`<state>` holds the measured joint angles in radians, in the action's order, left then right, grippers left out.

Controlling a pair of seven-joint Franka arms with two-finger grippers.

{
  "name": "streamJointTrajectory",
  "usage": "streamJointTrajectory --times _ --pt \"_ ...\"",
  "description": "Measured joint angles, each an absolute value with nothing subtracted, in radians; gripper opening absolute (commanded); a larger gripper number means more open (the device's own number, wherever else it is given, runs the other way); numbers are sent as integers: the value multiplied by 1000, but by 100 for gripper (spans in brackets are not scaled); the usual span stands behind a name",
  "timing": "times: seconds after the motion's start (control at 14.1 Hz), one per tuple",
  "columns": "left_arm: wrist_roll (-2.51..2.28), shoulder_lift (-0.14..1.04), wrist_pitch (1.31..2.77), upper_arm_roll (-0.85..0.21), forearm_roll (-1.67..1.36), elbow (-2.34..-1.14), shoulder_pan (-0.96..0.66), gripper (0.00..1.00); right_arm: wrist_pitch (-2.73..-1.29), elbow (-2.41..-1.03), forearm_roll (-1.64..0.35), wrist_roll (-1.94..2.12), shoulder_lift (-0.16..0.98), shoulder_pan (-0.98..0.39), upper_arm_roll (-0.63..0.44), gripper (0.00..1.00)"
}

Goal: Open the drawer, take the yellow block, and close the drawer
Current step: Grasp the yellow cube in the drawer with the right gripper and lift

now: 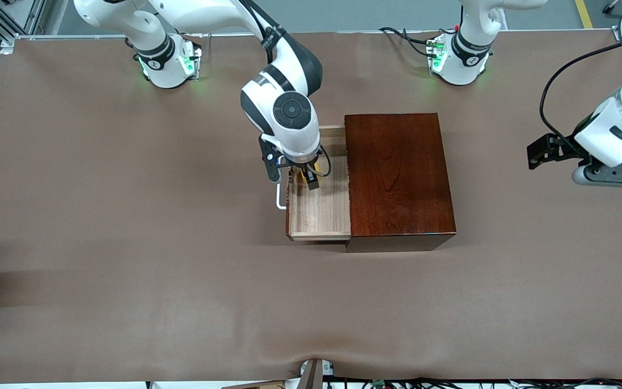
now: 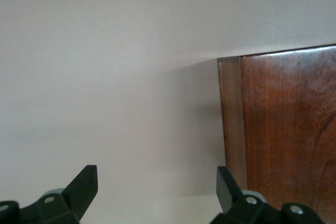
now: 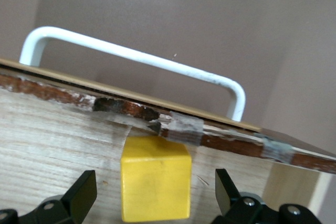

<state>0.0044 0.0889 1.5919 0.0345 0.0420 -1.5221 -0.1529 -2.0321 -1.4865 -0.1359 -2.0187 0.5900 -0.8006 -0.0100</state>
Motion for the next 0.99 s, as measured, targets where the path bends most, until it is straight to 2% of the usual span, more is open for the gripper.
streamJointTrajectory --times 0.07,0.14,0.71,0.99 --pt "15 78 1584 35 42 -1525 -144 100 -2045 -1486 -136 -2018 596 -803 -10 23" --pt "22 70 1579 36 42 -1525 -136 100 -2057 -1486 -136 -2017 599 -806 -10 0" --pt "26 40 1491 42 42 -1522 -103 100 -2063 -1429 -136 -2018 599 -813 -18 0" --pt "25 40 1492 37 42 -1523 -104 100 -1935 -1323 -136 -2018 591 -803 -29 0"
